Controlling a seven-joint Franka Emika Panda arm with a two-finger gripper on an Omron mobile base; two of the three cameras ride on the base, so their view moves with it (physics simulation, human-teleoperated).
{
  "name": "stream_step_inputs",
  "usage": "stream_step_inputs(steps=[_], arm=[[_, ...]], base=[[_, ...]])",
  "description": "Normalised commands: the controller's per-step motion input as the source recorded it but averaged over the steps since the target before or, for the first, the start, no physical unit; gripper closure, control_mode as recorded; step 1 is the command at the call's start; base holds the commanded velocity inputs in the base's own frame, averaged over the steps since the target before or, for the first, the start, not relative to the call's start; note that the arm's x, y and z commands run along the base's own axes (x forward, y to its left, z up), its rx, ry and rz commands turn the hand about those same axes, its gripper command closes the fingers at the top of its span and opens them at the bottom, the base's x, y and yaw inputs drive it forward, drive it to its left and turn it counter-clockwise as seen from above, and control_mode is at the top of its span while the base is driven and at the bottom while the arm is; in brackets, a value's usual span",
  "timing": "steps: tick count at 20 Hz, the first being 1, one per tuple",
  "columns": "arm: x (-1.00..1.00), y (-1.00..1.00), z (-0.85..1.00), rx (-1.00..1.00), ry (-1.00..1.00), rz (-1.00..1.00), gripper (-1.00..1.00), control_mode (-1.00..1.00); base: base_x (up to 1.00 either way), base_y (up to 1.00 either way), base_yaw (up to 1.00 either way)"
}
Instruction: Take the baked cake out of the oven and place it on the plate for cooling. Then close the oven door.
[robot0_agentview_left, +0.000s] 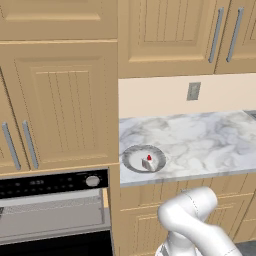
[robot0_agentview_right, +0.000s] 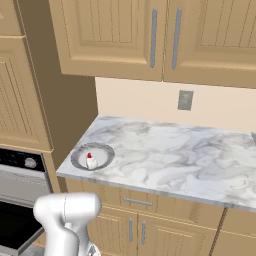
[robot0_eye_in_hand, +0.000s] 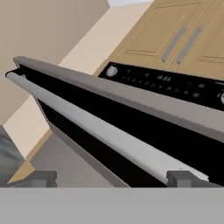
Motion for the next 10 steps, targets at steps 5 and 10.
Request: stream_step_inputs(steps=[5, 10], arm=[[0.47, 0.00, -0.20, 0.00, 0.08, 0.00, -1.00, -1.00], [0.89, 0.00, -0.03, 0.01, 0.12, 0.00, -1.00, -1.00]], base=[[0.00, 0.00, 0.00], [0.00, 0.00, 0.00]])
